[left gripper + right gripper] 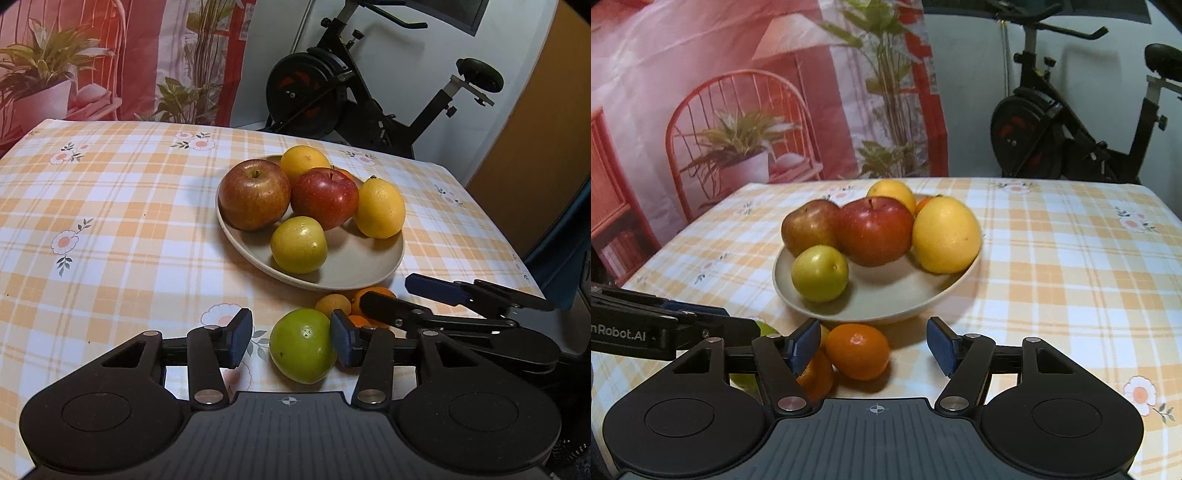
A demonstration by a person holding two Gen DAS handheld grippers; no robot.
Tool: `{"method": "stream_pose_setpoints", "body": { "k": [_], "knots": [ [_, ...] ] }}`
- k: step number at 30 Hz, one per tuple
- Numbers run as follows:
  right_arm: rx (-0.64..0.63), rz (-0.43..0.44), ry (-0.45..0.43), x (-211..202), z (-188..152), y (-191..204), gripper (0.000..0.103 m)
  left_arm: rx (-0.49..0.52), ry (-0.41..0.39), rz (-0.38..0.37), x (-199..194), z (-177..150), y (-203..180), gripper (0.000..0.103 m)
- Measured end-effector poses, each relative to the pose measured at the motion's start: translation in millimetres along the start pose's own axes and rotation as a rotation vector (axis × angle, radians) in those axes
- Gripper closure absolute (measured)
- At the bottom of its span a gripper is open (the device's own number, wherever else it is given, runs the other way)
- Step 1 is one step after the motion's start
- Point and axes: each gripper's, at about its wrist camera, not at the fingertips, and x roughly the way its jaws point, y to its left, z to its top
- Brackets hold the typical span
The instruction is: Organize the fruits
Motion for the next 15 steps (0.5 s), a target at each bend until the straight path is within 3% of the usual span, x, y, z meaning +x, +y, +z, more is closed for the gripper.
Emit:
{"method": "stream_pose_setpoints", "body": {
  "k": [5, 15],
  "knots": [
    [0.007, -0.009, 0.024, 5.6, 0.8, -2.8, 0.043, -0.002, -0.001, 0.0, 0.2, -0.1, 0.1, 0.053],
    [0.067, 0.001, -0.007, -9.9, -7.6, -17.6, 0.043, -0.006, -0.002, 0.003, 0.5, -0.1, 0.4, 0.051]
  ]
}}
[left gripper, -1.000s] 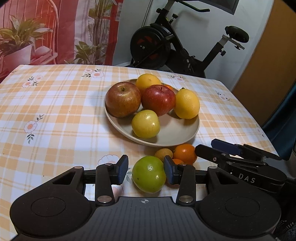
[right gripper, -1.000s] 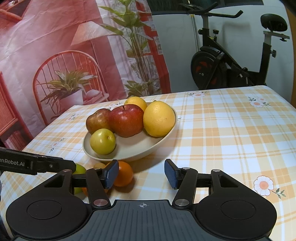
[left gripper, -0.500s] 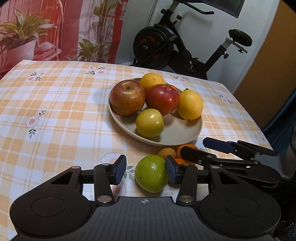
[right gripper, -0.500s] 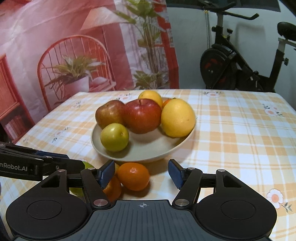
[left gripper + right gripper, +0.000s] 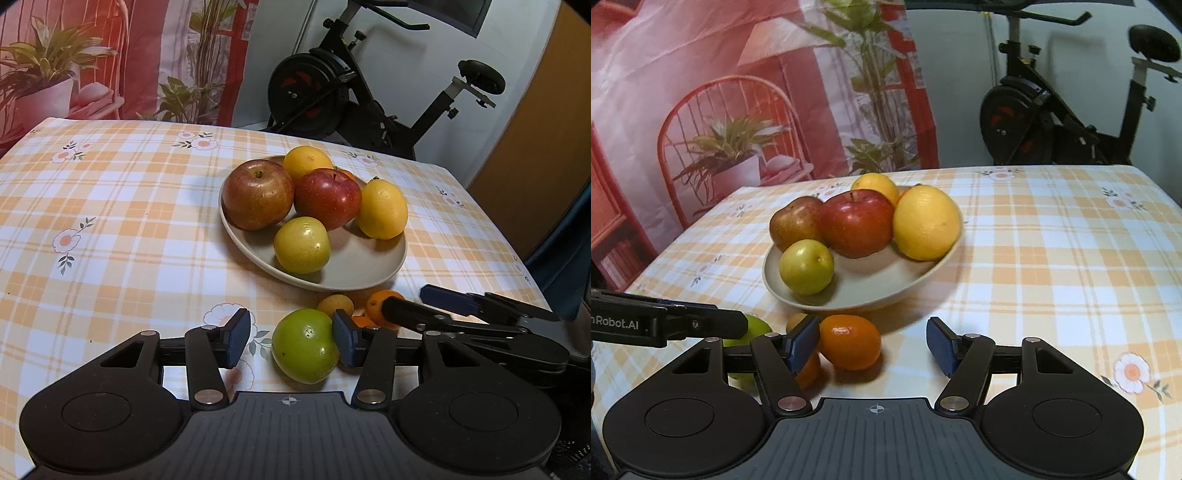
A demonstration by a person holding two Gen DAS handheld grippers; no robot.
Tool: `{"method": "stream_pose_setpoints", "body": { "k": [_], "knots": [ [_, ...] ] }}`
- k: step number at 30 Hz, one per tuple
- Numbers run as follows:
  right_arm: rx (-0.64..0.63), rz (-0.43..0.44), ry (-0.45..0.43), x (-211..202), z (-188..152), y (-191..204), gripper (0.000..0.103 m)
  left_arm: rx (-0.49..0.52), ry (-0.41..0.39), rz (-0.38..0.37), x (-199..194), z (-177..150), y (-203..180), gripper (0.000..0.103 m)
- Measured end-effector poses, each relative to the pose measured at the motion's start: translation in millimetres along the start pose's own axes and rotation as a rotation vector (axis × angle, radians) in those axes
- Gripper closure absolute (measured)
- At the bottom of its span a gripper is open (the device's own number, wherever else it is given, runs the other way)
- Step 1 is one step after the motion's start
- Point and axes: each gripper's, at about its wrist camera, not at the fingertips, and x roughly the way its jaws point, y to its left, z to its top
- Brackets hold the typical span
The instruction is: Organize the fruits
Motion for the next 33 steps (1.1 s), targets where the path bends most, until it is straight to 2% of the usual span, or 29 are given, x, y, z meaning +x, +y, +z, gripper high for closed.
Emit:
{"method": "stream_pose_setpoints", "body": {
  "k": [7, 16, 23, 33],
  "knots": [
    [0.044, -0.029, -0.038, -14.3, -4.6, -14.6, 0.042, 0.001, 0.0, 0.0, -0.6, -0.5, -0.3, 0.051],
    [0.084, -0.114, -0.082, -23.6, -4.8, -22.8, 0.043, 0.002, 0.002, -0.004, -0.5, -1.5, -0.3, 0.051],
    [0.056, -0.071, -0.094, -22.3, -1.2, -14.0, 0.044, 0.002, 0.002, -0.004, -0.4, -1.9, -0.5, 0.051],
    [-0.012, -0.004, -0.015, -1.1, 0.9, 1.6, 0.048, 0.004, 0.003, -0.005, -0.4, -2.7, -1.1, 0.051]
  ]
}}
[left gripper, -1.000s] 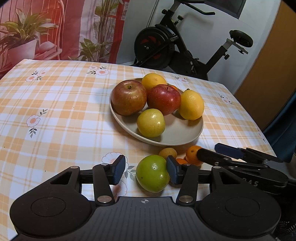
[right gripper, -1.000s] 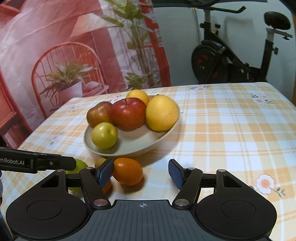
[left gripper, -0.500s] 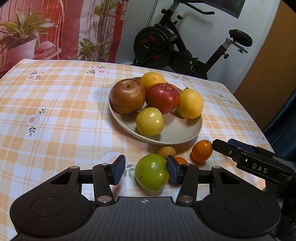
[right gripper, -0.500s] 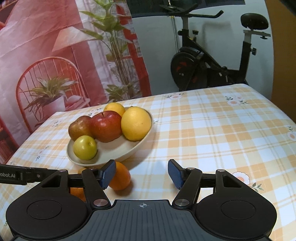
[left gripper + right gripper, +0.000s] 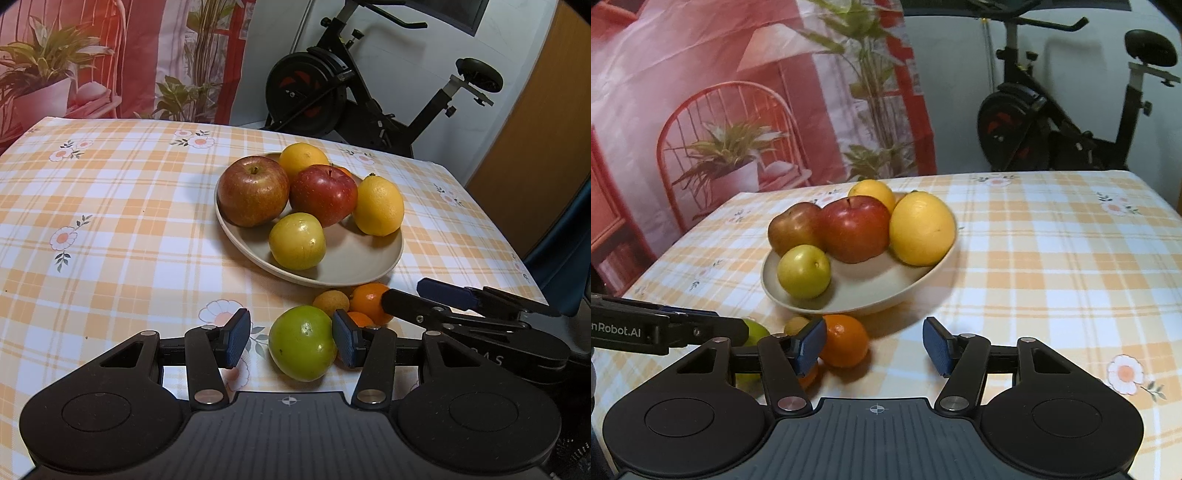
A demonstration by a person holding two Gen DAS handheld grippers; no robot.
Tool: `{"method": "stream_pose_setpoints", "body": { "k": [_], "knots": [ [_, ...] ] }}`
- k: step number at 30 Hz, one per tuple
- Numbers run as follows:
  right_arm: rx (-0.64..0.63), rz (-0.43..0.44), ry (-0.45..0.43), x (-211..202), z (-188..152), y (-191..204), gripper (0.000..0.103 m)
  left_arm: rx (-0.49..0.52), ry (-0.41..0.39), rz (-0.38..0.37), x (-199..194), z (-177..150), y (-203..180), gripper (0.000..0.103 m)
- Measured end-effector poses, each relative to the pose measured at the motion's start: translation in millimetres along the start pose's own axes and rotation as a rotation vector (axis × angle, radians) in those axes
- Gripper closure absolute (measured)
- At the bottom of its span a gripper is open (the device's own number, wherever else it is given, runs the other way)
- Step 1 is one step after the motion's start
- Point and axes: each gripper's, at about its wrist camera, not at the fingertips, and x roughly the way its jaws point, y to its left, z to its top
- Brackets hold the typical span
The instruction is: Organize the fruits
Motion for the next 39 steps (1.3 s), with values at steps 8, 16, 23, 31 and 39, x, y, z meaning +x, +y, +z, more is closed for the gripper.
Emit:
{"method": "stream_pose_setpoints", "body": {
  "k": [8, 16, 23, 31, 39],
  "knots": [
    [0.002, 0.07, 0.039, 6.3, 1.8, 5.5, 0.055, 0.008, 0.027, -0.023, 2.0, -1.7, -2.6, 0.051],
    [0.037, 0.118, 0.071, 16.2, 4.5, 6.9, 0.059, -0.017, 0.047, -0.035, 4.8, -2.7, 3.0, 0.053],
    [0.074, 0.129, 0.072, 16.4, 3.4, 2.4, 0.065, -0.024, 0.063, -0.04, 7.7, -3.6, 5.1, 0.056],
    [0.103, 0.13, 0.062, 11.7, -0.5, -3.6, 0.07, -0.017, 0.062, -0.04, 6.4, -3.7, 4.5, 0.057],
    [0.113, 0.119, 0.036, 4.4, -1.3, -6.7, 0.07, -0.011, 0.022, -0.02, 0.0, 1.7, 5.0, 0.057]
  ]
}}
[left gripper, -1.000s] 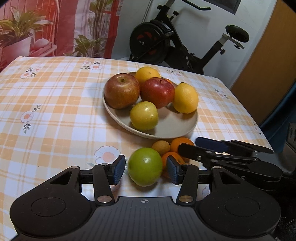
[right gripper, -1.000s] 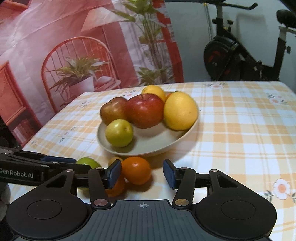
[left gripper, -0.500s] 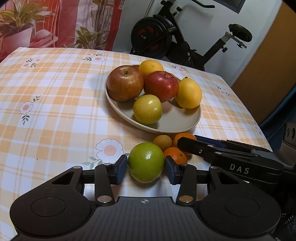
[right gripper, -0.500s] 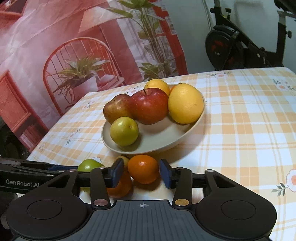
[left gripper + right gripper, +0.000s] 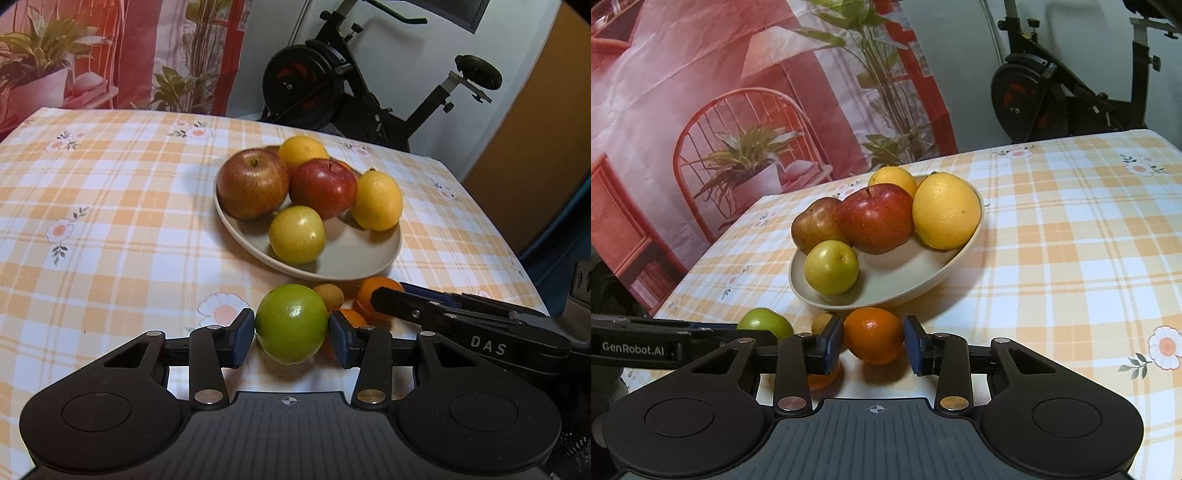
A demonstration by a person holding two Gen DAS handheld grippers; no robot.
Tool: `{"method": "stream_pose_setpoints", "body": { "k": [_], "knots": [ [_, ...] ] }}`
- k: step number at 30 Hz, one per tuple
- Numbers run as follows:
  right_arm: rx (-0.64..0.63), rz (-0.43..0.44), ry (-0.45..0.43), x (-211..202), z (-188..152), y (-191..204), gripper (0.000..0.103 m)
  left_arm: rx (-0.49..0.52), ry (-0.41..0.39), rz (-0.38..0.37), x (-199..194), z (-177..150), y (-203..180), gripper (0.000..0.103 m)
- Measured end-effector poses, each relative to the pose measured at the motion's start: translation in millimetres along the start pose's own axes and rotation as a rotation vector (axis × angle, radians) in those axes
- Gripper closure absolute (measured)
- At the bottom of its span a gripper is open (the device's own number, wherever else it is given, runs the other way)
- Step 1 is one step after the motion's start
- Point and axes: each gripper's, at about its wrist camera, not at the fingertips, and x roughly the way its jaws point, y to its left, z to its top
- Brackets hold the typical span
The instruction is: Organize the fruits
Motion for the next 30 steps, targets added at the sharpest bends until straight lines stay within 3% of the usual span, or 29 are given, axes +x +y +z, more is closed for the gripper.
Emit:
{"method": "stream_pose_setpoints", "body": {
  "k": [16, 30],
  "knots": [
    [-0.008, -0.029, -0.076, -13.5, 20.2, -10.6, 0.07, 0.05, -0.079, 0.053, -2.2, 29.5, 1.1, 0.056],
    [-0.058, -0.04, -0.08, 3.3, 37.9, -10.0, 0.07, 0.086, -0.066, 0.084, 19.8, 50.3, 1.7, 0.056]
  ]
}}
